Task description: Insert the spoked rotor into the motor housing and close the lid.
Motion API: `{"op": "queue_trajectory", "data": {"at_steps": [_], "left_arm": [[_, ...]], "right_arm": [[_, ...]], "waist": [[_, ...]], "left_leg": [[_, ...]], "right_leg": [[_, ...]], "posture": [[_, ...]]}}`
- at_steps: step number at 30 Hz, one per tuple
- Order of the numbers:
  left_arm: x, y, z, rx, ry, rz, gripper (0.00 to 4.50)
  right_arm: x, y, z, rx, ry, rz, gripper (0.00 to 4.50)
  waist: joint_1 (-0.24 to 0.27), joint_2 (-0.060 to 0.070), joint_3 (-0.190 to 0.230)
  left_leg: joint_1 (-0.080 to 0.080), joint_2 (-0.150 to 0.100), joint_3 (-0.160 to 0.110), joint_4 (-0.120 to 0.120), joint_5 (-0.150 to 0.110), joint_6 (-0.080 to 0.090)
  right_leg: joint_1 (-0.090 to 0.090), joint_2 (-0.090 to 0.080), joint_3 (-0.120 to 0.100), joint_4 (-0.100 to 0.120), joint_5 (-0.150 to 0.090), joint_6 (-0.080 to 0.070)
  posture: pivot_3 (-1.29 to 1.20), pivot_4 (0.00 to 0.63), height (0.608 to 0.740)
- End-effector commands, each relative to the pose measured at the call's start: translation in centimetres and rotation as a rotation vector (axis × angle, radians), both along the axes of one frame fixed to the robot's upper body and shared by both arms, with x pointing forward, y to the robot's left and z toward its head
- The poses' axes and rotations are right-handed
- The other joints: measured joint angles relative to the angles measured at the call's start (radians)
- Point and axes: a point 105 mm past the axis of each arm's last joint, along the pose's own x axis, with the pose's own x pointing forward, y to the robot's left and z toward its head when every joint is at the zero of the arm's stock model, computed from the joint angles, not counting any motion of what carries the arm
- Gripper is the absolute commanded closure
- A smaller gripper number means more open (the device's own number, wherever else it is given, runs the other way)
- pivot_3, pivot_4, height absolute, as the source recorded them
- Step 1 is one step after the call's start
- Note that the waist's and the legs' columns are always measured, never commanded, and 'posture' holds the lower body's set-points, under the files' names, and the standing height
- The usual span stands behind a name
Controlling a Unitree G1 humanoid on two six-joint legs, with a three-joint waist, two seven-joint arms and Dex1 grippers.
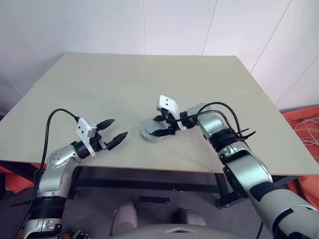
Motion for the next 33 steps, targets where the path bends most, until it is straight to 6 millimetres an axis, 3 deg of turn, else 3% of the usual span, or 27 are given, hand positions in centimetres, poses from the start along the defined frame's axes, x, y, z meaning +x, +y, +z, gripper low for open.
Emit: {"op": "queue_trajectory", "data": {"at_steps": [1,13,18,26,33], "left_arm": [[0.0,-0.2,1.3,-0.005,-0.049,-0.010,0.00],[-0.1,-0.3,1.3,-0.003,-0.044,-0.016,0.00],[0.0,-0.3,1.2,-0.005,-0.041,-0.017,0.00],[0.2,-0.4,1.2,-0.006,-0.040,-0.018,0.00],[0.3,-0.6,1.1,-0.009,-0.020,-0.020,0.00]], "right_arm": [[0.6,0.2,1.3,0.013,-0.037,-0.009,1.38],[0.8,0.2,1.1,-0.004,-0.027,-0.039,1.38],[0.0,-0.4,-0.1,-0.058,-0.016,0.006,1.38],[0.5,-0.4,0.6,-0.055,-0.039,-0.012,1.38],[0.1,-1.1,-1.6,-0.128,0.007,-0.012,1.38]], "waist": [[0.000,0.000,0.000],[0.000,0.000,0.000],[0.001,0.000,0.000],[0.001,0.000,0.000],[0.001,0.000,0.000]], "left_leg": [[0.000,0.000,0.000,0.000,0.000,0.000],[0.000,0.000,0.000,0.000,0.000,0.000],[0.000,0.000,0.000,0.000,0.000,0.000],[0.000,0.000,0.000,0.000,0.000,0.000],[0.001,0.000,0.000,0.000,0.000,0.000]], "right_leg": [[0.000,0.000,0.000,0.000,0.000,0.000],[0.000,0.000,0.000,0.000,0.000,0.000],[0.000,0.000,0.000,0.000,0.000,0.000],[0.000,0.000,0.000,0.000,0.000,0.000],[0.001,0.000,0.000,0.000,0.000,0.000]], "posture": [[0.00,0.000,0.740],[0.00,0.000,0.740],[0.00,0.000,0.740],[0.00,0.000,0.740],[0.00,0.000,0.740]]}}
